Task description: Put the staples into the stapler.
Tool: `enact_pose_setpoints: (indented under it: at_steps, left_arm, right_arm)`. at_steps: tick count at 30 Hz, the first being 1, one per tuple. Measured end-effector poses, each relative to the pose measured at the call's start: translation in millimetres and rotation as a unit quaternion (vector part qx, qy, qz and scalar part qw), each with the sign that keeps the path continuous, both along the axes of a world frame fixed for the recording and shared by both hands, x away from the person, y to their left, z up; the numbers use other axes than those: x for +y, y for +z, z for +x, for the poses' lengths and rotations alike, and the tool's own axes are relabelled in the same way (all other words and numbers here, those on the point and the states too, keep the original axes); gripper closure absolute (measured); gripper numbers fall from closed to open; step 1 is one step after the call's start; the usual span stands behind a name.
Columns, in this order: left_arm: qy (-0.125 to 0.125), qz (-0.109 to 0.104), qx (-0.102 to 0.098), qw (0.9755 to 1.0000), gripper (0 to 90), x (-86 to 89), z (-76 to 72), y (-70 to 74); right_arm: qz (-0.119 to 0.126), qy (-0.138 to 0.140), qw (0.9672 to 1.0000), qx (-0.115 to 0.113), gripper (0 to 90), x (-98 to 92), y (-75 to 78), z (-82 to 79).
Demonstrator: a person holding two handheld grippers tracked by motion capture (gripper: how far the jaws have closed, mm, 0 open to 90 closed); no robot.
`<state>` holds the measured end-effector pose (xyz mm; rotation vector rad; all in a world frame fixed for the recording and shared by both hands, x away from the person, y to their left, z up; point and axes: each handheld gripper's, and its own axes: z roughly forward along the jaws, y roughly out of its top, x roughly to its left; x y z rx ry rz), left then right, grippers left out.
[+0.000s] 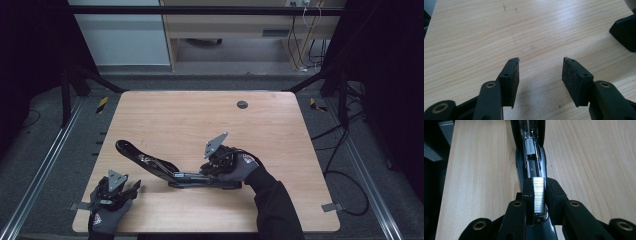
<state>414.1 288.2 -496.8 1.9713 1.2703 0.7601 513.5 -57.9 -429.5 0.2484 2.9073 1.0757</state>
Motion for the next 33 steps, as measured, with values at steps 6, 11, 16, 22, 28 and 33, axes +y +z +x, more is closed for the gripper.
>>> enact_pose_setpoints:
  at_steps: [6, 11, 16, 22, 28, 33]
  left_arm:
    - [-0.001, 0.000, 0.002, 1.0000, 47.6, 0.5, 0.0, 0.0]
    - [-0.001, -0.001, 0.001, 1.0000, 47.6, 0.7, 0.0, 0.1]
    - [0.000, 0.000, 0.001, 1.0000, 47.6, 0.6, 0.1, -0.3]
    - [0.001, 0.000, 0.001, 1.0000, 47.6, 0.3, 0.3, -0.5]
    - [0.001, 0.000, 0.001, 1.0000, 47.6, 0.5, 0.3, -0.5]
    - [0.001, 0.000, 0.001, 1.0000, 47.6, 0.4, 0.3, -0.5]
  right_arm:
    - [-0.004, 0.005, 1.0000, 0.005, 78.4, 1.2, -2.7, 0.5]
    - [-0.006, 0.010, 0.9999, 0.007, 78.4, 1.4, -5.2, 2.6]
    - [-0.004, 0.016, 0.9998, 0.009, 78.4, 1.1, -7.7, 4.1]
    - [-0.002, 0.021, 0.9997, 0.013, 78.4, 2.0, -10.2, 4.5]
    - [-0.004, 0.023, 0.9996, 0.013, 78.4, 1.9, -12.3, 6.2]
    - [-0.003, 0.025, 0.9996, 0.013, 78.4, 1.3, -13.2, 7.1]
